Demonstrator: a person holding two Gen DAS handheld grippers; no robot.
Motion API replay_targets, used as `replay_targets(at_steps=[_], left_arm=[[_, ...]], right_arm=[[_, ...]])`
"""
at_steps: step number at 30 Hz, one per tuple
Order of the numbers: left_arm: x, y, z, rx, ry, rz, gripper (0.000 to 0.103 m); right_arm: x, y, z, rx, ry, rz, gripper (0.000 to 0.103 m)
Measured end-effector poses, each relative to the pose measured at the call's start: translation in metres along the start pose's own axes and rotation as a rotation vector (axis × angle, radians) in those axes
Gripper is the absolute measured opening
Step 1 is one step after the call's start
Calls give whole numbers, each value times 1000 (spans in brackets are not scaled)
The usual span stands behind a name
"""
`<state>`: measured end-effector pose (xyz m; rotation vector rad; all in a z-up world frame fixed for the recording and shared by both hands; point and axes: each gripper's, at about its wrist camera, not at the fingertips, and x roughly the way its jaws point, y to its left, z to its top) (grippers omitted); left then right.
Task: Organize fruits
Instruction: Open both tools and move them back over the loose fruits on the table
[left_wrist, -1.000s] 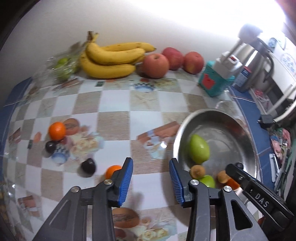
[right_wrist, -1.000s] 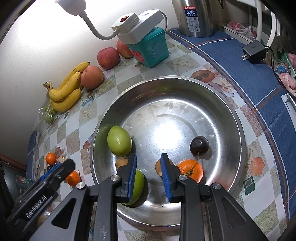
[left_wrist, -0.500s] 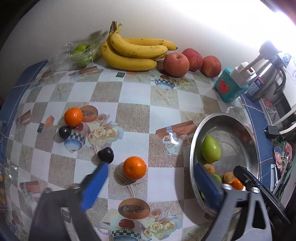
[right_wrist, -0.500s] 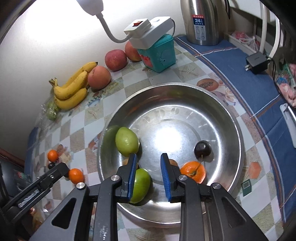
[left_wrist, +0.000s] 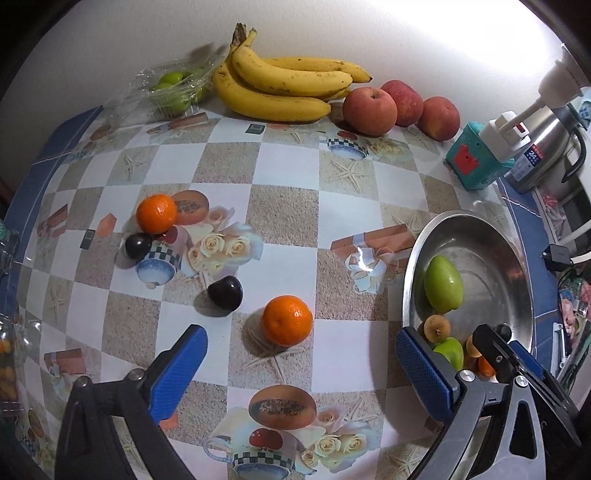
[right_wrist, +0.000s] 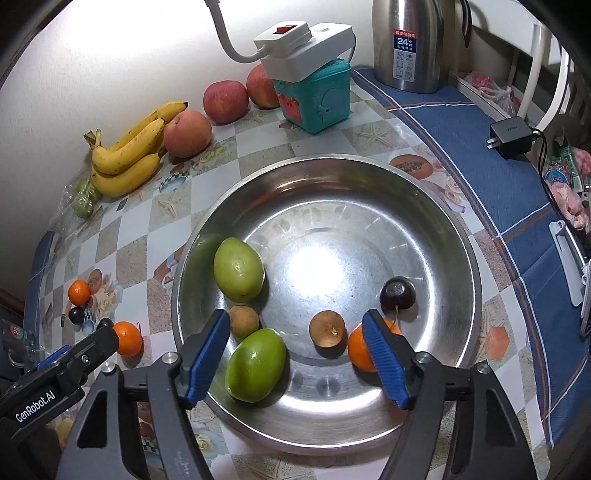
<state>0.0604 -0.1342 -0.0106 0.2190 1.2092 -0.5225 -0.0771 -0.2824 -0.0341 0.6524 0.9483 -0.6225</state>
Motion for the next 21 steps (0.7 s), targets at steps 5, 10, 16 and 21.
replay_targets(at_steps=[5,10,16,21], left_arm=[[0,-2,0,27,-8,13,103],[1,0,-1,36,-9,31,103],[1,-1,-1,53,-7,31,103],[1,-2,-1,63,-6,33,103]], right_arm=[[0,3,0,-12,-10,1,83],[0,2,-1,-21,-22,-25,100],[0,-3,-1,-3,-20,-31,100],[0,-5,0,0,-22,-33,100]])
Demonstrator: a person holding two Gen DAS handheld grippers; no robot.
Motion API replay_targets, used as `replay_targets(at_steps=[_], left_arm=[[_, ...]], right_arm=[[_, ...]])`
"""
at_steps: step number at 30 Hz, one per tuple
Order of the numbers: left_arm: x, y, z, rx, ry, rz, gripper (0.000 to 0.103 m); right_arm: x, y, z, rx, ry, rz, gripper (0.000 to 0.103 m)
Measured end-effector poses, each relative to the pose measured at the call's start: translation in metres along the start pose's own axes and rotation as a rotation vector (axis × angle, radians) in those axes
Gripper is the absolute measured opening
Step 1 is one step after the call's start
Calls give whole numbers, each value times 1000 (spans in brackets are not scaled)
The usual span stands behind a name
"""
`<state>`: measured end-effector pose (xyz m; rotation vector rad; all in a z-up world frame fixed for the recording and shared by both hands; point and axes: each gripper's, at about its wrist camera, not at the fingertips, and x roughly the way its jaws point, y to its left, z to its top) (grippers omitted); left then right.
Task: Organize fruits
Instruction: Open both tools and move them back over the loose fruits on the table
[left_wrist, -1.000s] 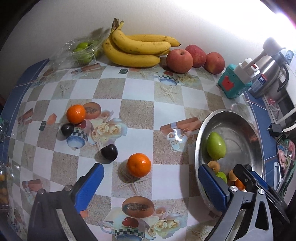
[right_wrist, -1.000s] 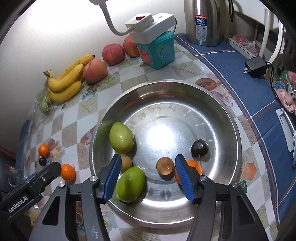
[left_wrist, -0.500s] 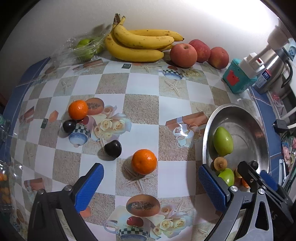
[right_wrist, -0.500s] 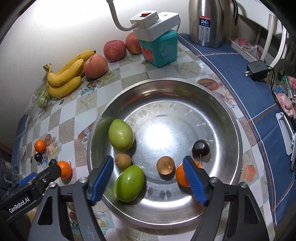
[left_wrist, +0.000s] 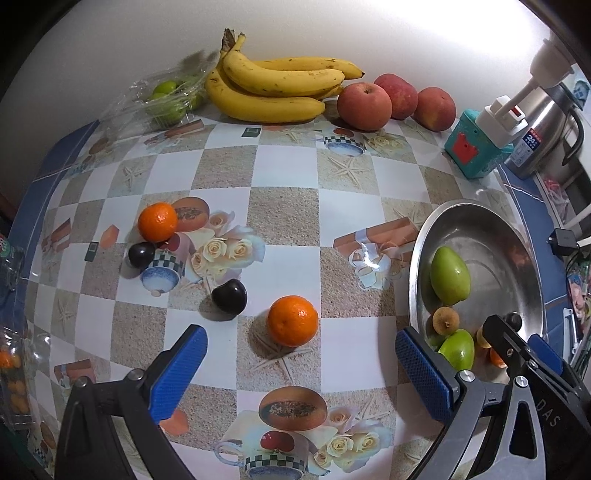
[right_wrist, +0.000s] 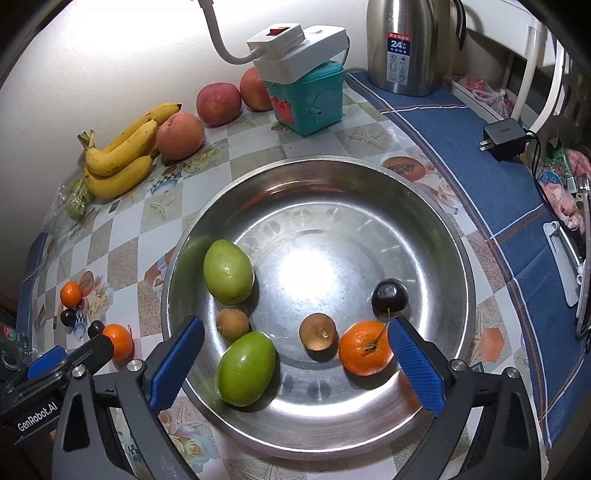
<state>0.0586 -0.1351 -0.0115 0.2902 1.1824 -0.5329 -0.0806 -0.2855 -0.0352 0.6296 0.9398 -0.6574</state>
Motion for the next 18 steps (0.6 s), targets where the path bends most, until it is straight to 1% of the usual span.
replay_targets(at_steps=[7,11,14,18], left_arm=[[-8,4,1,54,-23,13,103],[-13,21,5,62,-40,33,103],[-17,44,10,20,-52,50,103],[-20,87,13,-89,-61,49,103]], right_arm=[[-2,5,0,-25,-7,-4,100],[-3,12,-3,-38,4,26,100],[-9,23,-5,-81,-19,18,100],[-16,43,-7,-140,-43,38,100]])
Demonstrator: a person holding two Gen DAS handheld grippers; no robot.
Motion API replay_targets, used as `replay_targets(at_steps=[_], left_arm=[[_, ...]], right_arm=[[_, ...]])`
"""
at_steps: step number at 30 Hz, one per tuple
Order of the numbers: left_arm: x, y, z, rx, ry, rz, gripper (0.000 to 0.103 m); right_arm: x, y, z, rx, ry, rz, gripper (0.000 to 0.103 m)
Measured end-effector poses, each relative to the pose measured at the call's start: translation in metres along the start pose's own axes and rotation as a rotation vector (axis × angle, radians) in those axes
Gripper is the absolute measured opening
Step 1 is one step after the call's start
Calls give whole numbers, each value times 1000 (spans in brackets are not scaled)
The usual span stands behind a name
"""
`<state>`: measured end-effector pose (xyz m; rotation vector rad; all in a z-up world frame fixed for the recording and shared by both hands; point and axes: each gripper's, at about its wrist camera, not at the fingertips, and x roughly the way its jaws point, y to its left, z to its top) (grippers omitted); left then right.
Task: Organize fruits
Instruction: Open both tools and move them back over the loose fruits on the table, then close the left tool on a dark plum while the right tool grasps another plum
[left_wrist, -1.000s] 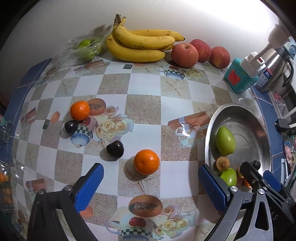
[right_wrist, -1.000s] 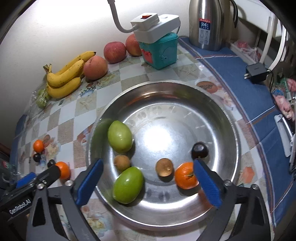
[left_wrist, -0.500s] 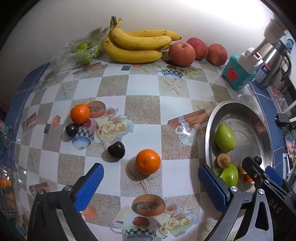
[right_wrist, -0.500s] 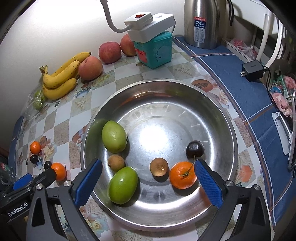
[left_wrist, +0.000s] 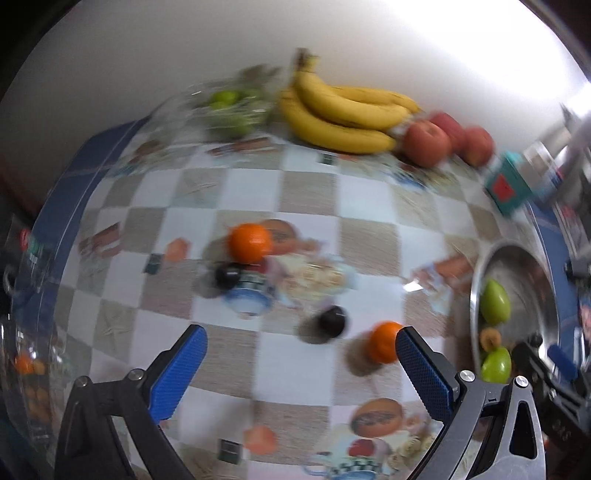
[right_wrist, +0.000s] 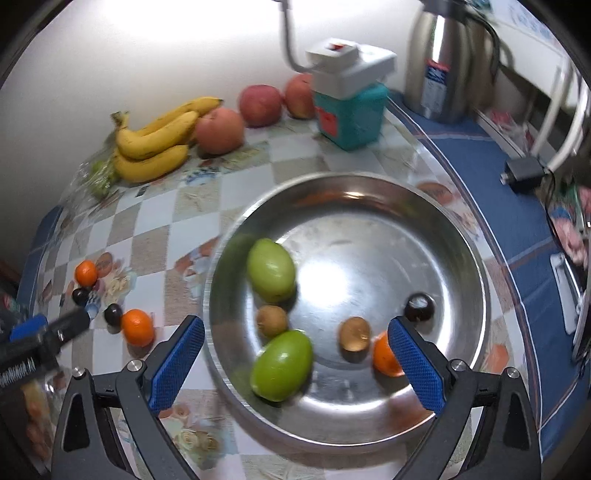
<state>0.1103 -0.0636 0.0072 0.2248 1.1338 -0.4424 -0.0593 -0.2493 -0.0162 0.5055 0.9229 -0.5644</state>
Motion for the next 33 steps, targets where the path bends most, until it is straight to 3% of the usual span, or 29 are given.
replay_targets(at_steps=[5,10,15,18,23,30,33], left_arm=[[3,47,3,-115,4,5,103],[8,77,4,-200,12,4,103],[13,91,9,-226,13,-40,100],[19,96,12,-242,23,-65,93],[28,96,17,-238,36,-102,85],[45,96,22,-242,59,-153,75],[53,98,23,-258,70,-174,74]], right_arm=[[-2,25,-2,-47,-3,34,100],[-1,58,-3,-79,32,129,100],[2,97,-1,-165,50,181,100],[6,121,1,-210,65,212,100],[18,143,8,-232,92,230,100],[45,170,14,-308,164,188,98],[54,181,15,-359,186,164,86]])
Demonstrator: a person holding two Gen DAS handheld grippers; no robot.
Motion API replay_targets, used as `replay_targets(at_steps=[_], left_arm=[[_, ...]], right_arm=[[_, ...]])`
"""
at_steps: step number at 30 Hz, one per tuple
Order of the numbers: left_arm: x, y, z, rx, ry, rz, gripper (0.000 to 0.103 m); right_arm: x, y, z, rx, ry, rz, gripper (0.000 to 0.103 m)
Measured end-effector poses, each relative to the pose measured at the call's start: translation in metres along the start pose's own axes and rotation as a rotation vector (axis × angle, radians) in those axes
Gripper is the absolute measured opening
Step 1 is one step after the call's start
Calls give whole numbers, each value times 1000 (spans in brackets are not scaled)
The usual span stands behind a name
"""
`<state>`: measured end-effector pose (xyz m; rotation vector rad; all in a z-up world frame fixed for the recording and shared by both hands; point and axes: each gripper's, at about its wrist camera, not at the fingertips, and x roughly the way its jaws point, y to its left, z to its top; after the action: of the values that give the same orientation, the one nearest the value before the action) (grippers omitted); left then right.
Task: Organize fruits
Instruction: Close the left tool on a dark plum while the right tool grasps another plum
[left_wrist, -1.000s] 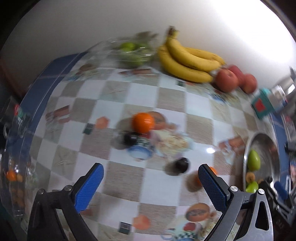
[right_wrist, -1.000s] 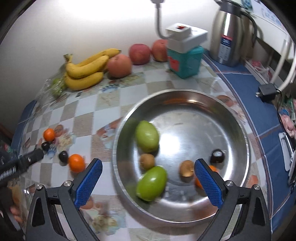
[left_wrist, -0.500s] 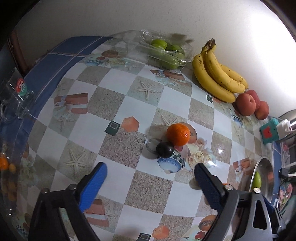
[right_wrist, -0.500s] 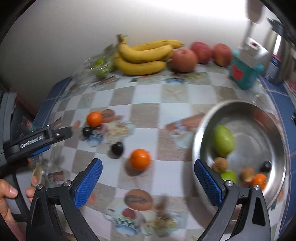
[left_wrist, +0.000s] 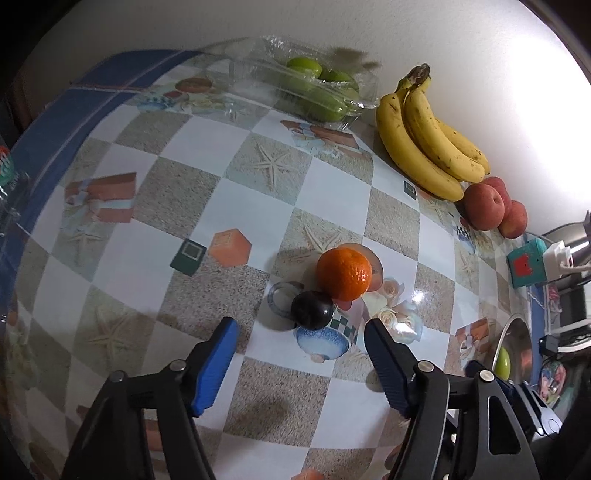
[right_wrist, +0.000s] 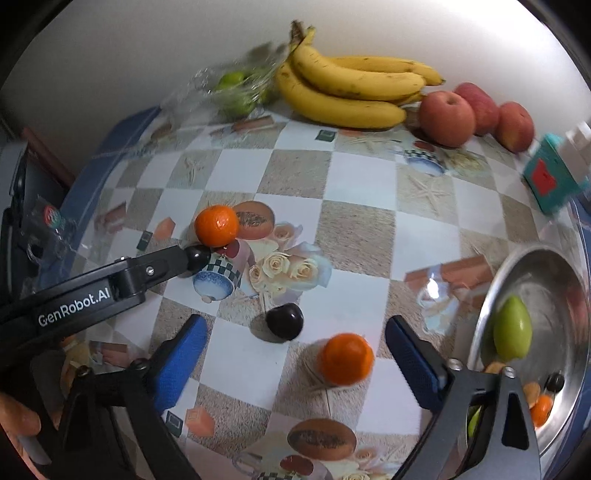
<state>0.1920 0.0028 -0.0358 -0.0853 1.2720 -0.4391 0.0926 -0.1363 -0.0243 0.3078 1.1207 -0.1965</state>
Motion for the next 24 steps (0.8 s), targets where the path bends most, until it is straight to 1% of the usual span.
replay_targets(at_steps=[1,3,5,8,9,12,13,14,15,18,21,23,24], left_arm=[[2,1,1,-3,2,-3,74],[6,1,3,-6,8,-15,72],[10,1,5,-7,11,-23,67],[15,-1,7,4,14,-37,63],[17,-2,8,9,15,-43,63],[19,-8,10,27,14,-52,63],[20,-10,11,36,14,-51,62],[21,-12,11,44,16,-50,58],[23,-14,11,51,19,-50,56],[28,-17,11,61,31,-43,53],[31,-19,11,77,32,-20,49],[32,-19,11,82,33,-5,44],[33,-19,11,84,33,-2,44]], right_arm=[[4,3,2,-20,16,-13,83],[11,7,4,-46,38,-31,83],[16,11,5,-77,52,-42,82],[24,16,5,-119,71,-53,75],[26,16,5,-125,74,-56,72],[32,18,7,-141,90,-60,71],[34,18,7,-148,94,-63,69],[36,19,7,-156,100,-67,66],[38,20,8,-160,107,-71,61],[43,20,7,-162,119,-67,61],[48,20,6,-172,132,-71,59],[51,21,5,-179,137,-78,56],[52,21,2,-180,139,-79,54]])
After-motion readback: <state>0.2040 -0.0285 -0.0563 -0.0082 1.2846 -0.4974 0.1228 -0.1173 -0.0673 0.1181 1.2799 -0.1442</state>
